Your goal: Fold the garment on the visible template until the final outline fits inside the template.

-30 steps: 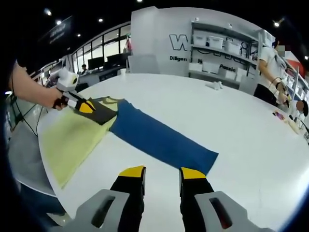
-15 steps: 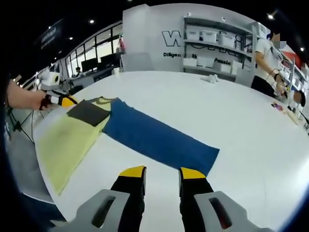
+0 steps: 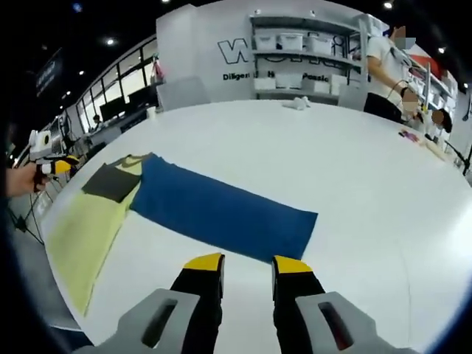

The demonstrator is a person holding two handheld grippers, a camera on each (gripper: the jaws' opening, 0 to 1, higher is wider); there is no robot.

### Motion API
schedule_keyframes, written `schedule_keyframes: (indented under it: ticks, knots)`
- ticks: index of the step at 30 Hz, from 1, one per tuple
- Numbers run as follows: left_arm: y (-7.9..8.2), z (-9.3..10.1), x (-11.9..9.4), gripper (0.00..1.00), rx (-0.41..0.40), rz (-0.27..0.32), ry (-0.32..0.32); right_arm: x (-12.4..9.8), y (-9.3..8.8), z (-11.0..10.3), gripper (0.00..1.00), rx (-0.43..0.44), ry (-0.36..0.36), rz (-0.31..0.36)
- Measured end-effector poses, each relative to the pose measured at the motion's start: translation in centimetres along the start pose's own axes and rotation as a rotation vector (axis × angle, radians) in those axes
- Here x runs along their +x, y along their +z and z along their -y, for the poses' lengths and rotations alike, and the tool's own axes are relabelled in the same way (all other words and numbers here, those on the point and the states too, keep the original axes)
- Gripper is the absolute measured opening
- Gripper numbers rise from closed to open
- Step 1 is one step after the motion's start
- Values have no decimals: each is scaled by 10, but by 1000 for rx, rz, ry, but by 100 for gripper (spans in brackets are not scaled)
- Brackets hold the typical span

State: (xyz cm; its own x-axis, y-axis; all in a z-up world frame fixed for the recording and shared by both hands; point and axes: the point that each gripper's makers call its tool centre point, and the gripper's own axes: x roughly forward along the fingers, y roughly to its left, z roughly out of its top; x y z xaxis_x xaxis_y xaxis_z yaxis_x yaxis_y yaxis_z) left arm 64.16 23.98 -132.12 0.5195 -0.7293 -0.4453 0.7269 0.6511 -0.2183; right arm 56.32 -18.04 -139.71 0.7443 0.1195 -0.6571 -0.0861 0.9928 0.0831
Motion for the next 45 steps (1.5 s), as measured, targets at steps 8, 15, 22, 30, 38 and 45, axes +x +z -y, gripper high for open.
schedule_keyframes:
  ticks: [8, 15, 22, 30, 38, 45]
  knots:
    - [-1, -12, -35, 28, 7, 30, 42, 4, -12, 17, 19, 61, -52, -47]
    - [-9, -15, -68, 30, 21, 37, 84, 15, -14, 25, 19, 85, -77, -78]
    - [-20, -28, -98, 30, -15, 48, 140, 22, -20, 30, 19, 138, -103, -101]
    - [-34, -33, -121, 30, -34, 42, 181, 30, -21, 32, 18, 180, -116, -98]
    - [-35, -26, -128, 37, -52, 53, 175, 33, -19, 37, 11, 165, -139, -103]
    - [-41, -18, -130, 42, -50, 33, 151, 34, -18, 39, 0, 115, -149, -121]
